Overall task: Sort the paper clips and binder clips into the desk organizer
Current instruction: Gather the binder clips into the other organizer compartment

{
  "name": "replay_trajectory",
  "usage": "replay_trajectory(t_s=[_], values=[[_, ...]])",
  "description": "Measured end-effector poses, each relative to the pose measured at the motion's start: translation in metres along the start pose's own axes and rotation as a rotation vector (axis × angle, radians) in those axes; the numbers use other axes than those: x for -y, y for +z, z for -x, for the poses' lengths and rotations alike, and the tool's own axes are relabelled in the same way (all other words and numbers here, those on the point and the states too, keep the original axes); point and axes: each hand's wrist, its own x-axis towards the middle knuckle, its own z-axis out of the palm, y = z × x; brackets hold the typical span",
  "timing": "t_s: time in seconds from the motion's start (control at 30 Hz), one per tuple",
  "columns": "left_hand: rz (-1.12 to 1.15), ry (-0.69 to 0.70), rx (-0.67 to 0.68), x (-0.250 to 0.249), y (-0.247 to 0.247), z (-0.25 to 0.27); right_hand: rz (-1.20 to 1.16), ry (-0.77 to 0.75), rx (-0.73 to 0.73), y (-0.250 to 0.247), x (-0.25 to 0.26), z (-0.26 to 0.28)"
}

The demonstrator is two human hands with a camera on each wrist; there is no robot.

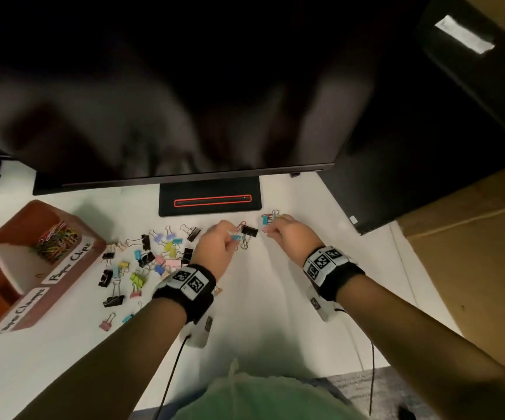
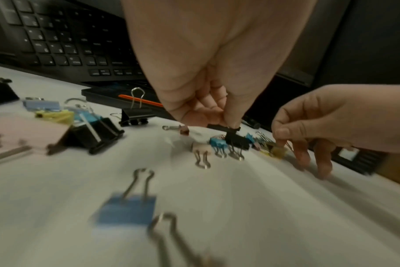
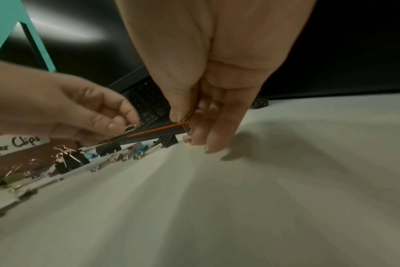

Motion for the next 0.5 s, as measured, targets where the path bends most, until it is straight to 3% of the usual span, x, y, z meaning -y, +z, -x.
replay_trajectory(t_s=[0.13,0.3,0.5], values=[[0.033,-0.077,0.005,-0.009,-0.003,-0.025,0.145,0.021,-0.017,0.002,0.003,-0.008],[-0.080,-0.120,0.082,-0.005,0.005,-0.047,0.114,0.011,-0.042,0.007,-0.005,-0.004],[-0.209,0.007,0.109,0.005,0.008,-0.047,0.041,0.003,-0.084,0.014,-0.012,0.000]])
